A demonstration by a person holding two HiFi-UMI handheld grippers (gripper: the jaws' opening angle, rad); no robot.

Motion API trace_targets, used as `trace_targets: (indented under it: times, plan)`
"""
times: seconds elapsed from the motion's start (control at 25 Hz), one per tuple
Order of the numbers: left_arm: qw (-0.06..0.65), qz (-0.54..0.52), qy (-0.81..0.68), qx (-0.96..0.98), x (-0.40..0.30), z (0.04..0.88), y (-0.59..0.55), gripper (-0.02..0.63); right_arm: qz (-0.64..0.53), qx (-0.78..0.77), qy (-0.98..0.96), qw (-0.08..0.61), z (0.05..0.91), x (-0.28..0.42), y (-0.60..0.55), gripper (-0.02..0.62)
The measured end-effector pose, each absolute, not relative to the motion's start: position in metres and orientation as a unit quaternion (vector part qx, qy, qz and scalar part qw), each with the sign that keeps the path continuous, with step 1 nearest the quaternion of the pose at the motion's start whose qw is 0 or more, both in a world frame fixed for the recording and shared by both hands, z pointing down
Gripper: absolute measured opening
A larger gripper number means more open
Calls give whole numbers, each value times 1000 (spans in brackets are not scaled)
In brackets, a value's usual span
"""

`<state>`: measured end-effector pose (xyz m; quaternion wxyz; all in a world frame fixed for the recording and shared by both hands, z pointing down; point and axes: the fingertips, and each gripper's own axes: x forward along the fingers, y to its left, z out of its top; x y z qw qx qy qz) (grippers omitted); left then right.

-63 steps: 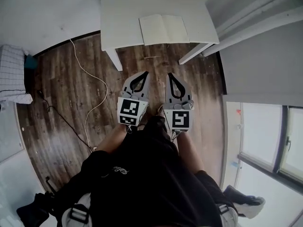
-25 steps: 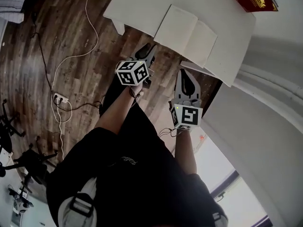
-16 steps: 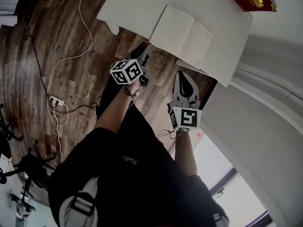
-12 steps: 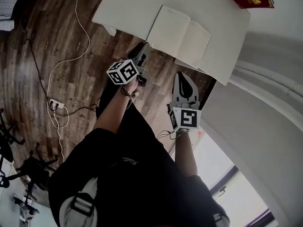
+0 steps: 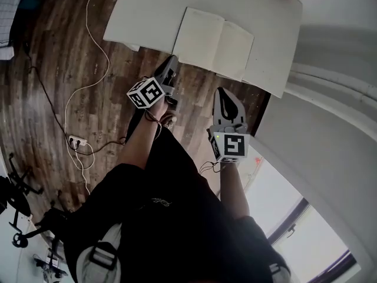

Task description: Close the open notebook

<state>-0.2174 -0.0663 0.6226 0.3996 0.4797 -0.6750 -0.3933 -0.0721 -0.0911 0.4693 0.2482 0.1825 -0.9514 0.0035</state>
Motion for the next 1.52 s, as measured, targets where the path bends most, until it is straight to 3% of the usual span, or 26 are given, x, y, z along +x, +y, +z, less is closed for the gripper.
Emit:
trace_targets:
  times: [0.52,1.08,1.52]
  plan:
    - [352,-261,-688,578,-205,562,-74,18,6,231,-949,214,460,-48,-105,23]
    - [260,-46,-668,696,-169,508,-103,18,65,339,-917,198,463,-6,-127,23]
    - [205,79,-582,783,-127,486,-137,20,74,451,-871,182,462,25,-155,21]
